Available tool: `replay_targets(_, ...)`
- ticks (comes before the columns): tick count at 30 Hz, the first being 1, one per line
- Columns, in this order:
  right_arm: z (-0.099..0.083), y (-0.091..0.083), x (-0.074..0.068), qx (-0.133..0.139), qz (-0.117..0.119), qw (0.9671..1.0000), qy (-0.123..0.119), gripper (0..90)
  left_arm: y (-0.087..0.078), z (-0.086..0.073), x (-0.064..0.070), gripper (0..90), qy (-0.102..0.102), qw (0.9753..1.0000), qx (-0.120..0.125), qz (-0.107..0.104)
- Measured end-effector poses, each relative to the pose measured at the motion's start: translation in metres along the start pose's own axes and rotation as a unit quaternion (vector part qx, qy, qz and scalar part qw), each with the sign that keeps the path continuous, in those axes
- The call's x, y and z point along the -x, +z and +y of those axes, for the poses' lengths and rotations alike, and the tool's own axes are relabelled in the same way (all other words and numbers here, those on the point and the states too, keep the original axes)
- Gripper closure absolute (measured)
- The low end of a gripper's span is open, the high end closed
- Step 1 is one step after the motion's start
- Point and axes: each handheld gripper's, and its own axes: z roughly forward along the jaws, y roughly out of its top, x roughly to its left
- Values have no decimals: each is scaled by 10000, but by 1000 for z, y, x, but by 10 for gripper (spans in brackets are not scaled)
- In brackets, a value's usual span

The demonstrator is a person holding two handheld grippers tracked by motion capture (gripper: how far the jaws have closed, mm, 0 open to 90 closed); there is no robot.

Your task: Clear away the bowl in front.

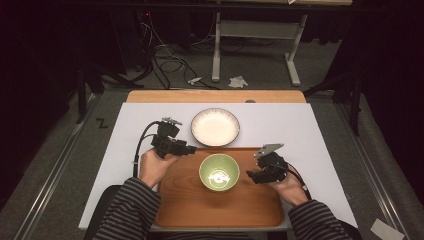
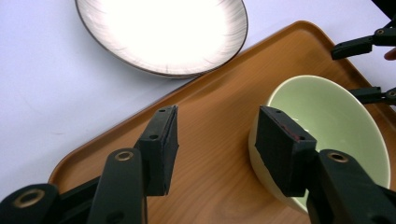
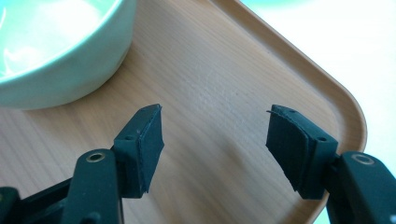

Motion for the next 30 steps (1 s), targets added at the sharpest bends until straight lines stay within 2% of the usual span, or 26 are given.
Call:
replay_targets(1, 0, 0, 0, -3, 5, 10000, 6, 378, -1, 0, -1, 487, 50, 10000, -41, 9)
replay_targets(2, 0, 0, 1, -5, -4, 10000, -4, 378, 0, 0, -1, 488, -11, 10000, -7, 25)
replay_targets(3, 0, 0, 1, -24, -6, 10000, -13, 378, 0, -1, -2, 495, 37, 10000, -56, 48)
replay_targets(6, 0, -1, 0, -13, -30, 10000, 12, 379, 3, -2, -3, 499, -20, 9999, -25, 98)
replay_targets(7, 0, -1, 0, 6, -15, 10000, 20, 379, 3, -2, -4, 498, 24, 9999, -75, 118)
replay_targets(8, 0, -1, 1, -9, 1, 10000, 15, 379, 3, -3, -5, 498, -5, 9999, -63, 135)
replay_targets(9, 0, -1, 1, -12, 1, 10000, 14, 379, 5, -3, -3, 496, -158, 9998, 8, 135)
replay_targets(10, 0, -1, 1, -8, -16, 10000, 33, 380, 0, -2, -13, 494, 419, 9982, -359, 235)
replay_targets(21, 0, 0, 1, -25, -16, 10000, -37, 379, 8, -4, -20, 478, 290, 9983, -372, 350)
replay_targets(30, 0, 0, 1, -39, -13, 10000, 5, 379, 16, -8, -25, 469, 224, 9981, -413, 403)
